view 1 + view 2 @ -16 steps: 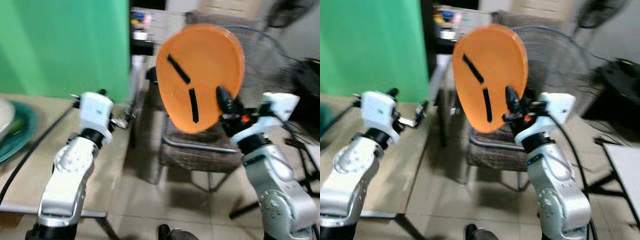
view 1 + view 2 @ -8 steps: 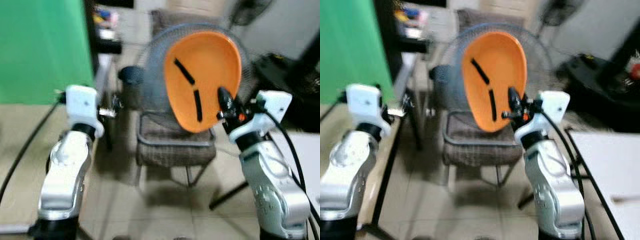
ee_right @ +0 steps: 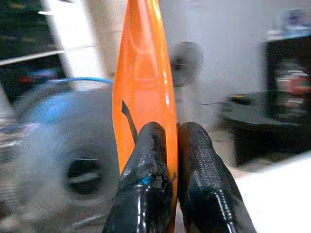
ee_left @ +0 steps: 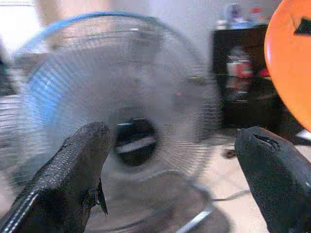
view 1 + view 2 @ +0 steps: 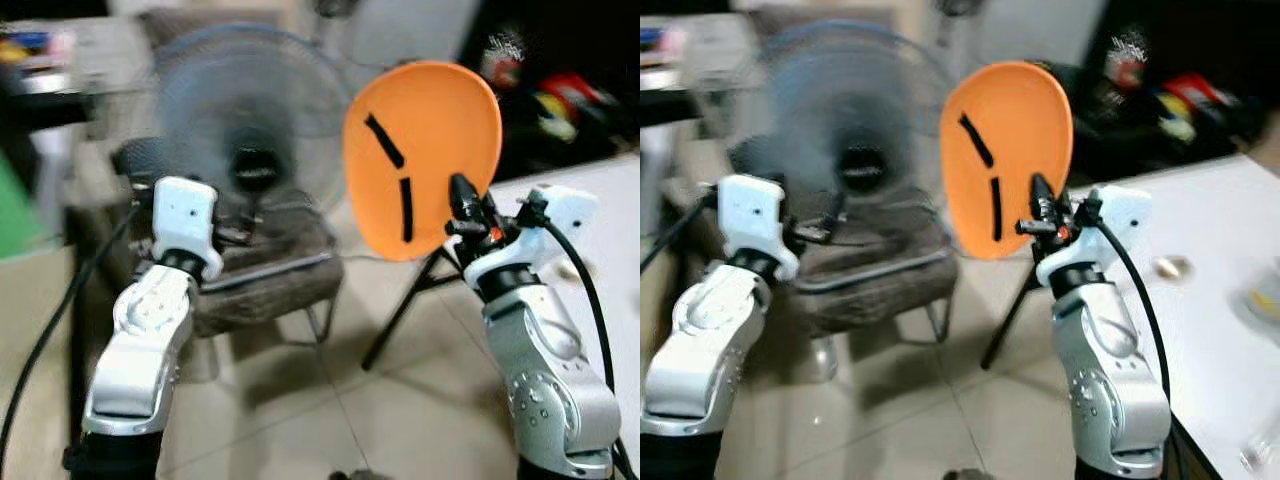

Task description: Setting the table

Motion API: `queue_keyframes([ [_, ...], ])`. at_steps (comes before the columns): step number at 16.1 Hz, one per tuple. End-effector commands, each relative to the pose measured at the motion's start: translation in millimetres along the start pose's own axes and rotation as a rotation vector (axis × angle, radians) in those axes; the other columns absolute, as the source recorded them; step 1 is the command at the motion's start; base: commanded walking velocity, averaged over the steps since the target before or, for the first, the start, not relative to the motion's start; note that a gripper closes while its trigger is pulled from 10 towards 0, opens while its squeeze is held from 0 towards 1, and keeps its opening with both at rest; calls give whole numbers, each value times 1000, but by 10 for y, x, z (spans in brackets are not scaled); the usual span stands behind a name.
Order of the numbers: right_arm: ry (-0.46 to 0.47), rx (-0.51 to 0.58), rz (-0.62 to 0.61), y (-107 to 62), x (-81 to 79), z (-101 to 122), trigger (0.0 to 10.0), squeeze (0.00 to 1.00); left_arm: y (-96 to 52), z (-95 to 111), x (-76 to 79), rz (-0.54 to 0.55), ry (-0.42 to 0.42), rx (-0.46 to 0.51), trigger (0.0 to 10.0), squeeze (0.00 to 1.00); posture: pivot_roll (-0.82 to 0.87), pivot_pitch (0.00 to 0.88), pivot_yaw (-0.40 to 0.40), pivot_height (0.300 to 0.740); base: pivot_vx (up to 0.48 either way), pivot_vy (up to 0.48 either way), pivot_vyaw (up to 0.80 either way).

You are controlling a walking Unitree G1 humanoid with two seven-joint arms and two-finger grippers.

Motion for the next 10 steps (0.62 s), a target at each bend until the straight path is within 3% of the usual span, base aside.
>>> queue_keyframes([
  [1,-23,47,-30,-5,43,82,10000,0,10,-4,-11,-11,2,-9,10000,0,71,0,-44,740,0,0,-800],
  [4,-58,-13,-37,-33,57,-48,10000,0,8,22,-2,-27,6,-5,10000,0,67,0,-41,740,0,0,-800],
  [8,-23,-72,-53,-79,70,-160,10000,0,12,18,49,-63,-4,0,10000,0,62,0,-44,740,0,0,-800],
  [10,-2,-86,-52,-94,78,-168,10000,0,46,-14,60,-61,2,-18,10000,0,52,0,-38,740,0,480,-800],
])
Point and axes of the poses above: a point about 5 cm out from each wrist's last joint towards the gripper, its own y axis pointing out of the wrist towards the gripper, its own z axis along the axis of the wrist's last joint, x = y × z, the point moved 2 cm from there along y, pointing out of the wrist towards the gripper, and after that the axes turned 8 degrees about -y, right-handed, at the moved point
